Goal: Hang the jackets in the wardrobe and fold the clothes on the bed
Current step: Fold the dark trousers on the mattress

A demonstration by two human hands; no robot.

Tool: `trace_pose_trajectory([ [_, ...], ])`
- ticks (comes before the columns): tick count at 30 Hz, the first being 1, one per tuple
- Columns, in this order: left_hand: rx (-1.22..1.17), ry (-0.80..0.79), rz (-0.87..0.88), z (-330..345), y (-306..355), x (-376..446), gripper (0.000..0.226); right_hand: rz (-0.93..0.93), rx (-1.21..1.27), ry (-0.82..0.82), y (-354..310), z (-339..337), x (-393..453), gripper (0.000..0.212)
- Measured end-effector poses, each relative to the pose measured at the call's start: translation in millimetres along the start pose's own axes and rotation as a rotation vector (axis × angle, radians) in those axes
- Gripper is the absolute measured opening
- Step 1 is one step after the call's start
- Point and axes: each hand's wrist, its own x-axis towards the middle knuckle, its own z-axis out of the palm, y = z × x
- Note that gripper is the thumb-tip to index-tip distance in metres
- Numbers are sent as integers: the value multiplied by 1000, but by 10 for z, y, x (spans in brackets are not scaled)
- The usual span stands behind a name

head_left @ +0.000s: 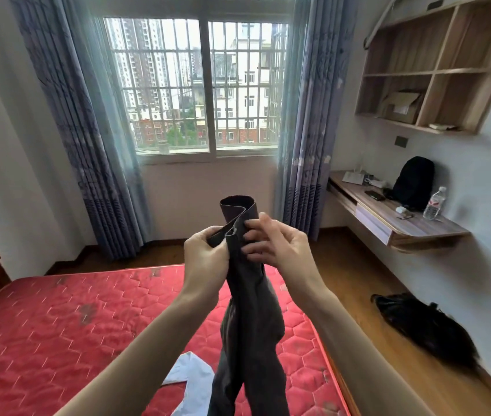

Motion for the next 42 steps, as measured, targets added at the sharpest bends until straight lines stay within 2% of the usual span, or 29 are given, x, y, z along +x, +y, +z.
trace_pose_trajectory([
  [2, -66, 20, -53, -31, -20, 4, 23, 44, 49, -56, 4, 1, -45, 37],
  [4, -143, -25, -105, -68, -3, -22, 49, -27, -29, -105, 62, -18, -71, 31],
  [5, -146, -67, -91, -80, 4, -44, 52, -64, -65, -128, 86, -34, -79, 31],
  [8, -111, -126, -20, -97, 38, -83, 19, -137, -114, -198, 100, -81, -109, 37],
  [9, -99, -167, -8, -116, 33, -76, 15, -191, -132, -185, 88, -100, -133, 36],
  [12, -108, -351, -27, -190, -1, -36, 21, -432, -227, 94, 46, -228, -181, 27],
  [14, -125, -409, -75, -267, 11, -17, 21, -462, -273, 241, 19, -392, -126, 31],
  [15, -130, -444, -89, -295, 36, -10, 22, -392, -298, 204, -21, -485, -85, 46],
  [17, -135, -524, -110, -336, 73, 12, 24, -70, -234, -65, -86, -647, -9, 74],
  [19, -142, -580, -138, -341, 113, 64, 25, 188, -152, -259, -98, -747, 24, 79],
  [21, -138, -613, -152, -326, 158, 116, 26, 223, -165, -256, -97, -776, 38, 79],
  [24, -70, -609, -97, -321, 204, 227, 23, 58, -242, -51, -183, -799, 60, 58],
  [27, 152, -670, -41, -291, 291, 364, 11, -97, -357, 14, -333, -913, 110, 30],
  [29, 326, -737, 42, -231, 387, 453, 7, -103, -413, -52, -476, -1020, 149, 23],
  [31, 458, -773, 99, -110, 519, 509, 13, -28, -454, -183, -674, -1178, 209, 24],
  [35, 543, -796, 63, 207, 709, 643, 18, 74, -711, -397, -1063, -1516, 502, 36],
  [40, 550, -659, 80, 456, 658, 741, 14, -103, -895, -376, -1144, -1575, 745, 16],
  [42, 554, -756, -56, 407, 593, 662, 16, -75, -926, -431, -1046, -1622, 694, 17],
])
